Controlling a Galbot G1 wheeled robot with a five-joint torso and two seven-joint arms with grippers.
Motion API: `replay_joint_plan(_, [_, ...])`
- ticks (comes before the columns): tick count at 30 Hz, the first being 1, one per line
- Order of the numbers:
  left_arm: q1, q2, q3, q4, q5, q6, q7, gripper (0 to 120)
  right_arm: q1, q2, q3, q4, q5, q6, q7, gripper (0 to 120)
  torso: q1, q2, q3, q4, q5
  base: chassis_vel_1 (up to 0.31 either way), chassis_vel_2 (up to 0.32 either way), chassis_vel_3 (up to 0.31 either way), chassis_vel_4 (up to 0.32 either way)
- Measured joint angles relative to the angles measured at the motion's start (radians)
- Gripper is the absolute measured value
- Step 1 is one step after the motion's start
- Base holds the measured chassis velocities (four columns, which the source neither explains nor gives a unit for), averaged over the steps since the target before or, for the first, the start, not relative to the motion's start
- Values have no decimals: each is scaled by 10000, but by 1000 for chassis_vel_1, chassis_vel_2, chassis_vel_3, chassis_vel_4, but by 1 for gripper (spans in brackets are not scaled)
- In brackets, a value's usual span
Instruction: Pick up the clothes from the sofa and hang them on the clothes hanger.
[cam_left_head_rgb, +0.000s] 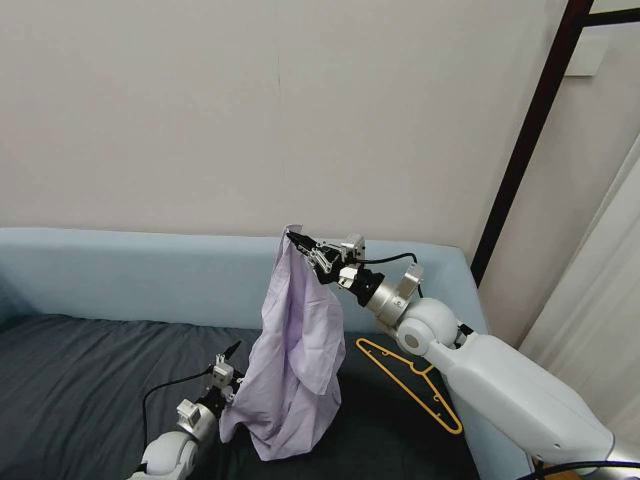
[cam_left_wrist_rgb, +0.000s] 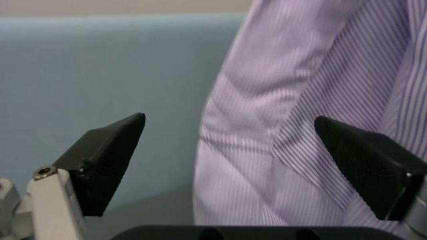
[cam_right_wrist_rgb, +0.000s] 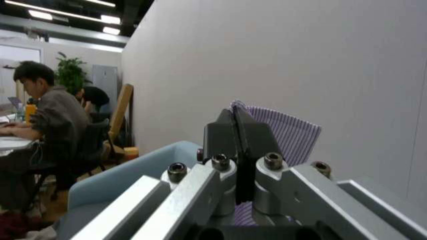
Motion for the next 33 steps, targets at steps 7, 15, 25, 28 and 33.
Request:
replay_joint_plan(7, [-352, -141, -7, 501, -250, 19, 709, 86, -123, -72, 194, 62, -29, 14, 8, 0, 0, 0, 0, 4, 0, 0, 0, 0, 0])
replay_joint_plan(15, [-323, -106, -115, 586, -871, 119, 1707, 59, -158, -132, 287, 130, -55, 34, 43, 0, -1, 0, 0, 5, 1, 0, 0, 0, 0])
replay_joint_plan(25, [-281, -239, -390, 721, -1148, 210, 2583, 20, -394, -308, 403, 302, -103, 67, 54, 0, 0, 0, -1, 3, 1, 0, 0, 0, 0])
replay_joint_plan(28, [-209, -243, -453, 627, -1162, 209, 2562, 12, -414, -326, 432, 329, -111, 70, 56, 0, 0, 0, 0, 4, 0, 0, 0, 0, 0])
replay_joint_plan(33, [113, -123, -652, 59, -1443, -74, 2067, 0, -486, -379, 520, 336, -324, 167, 413, 0, -1, 0, -1, 4, -2, 0, 0, 0, 0])
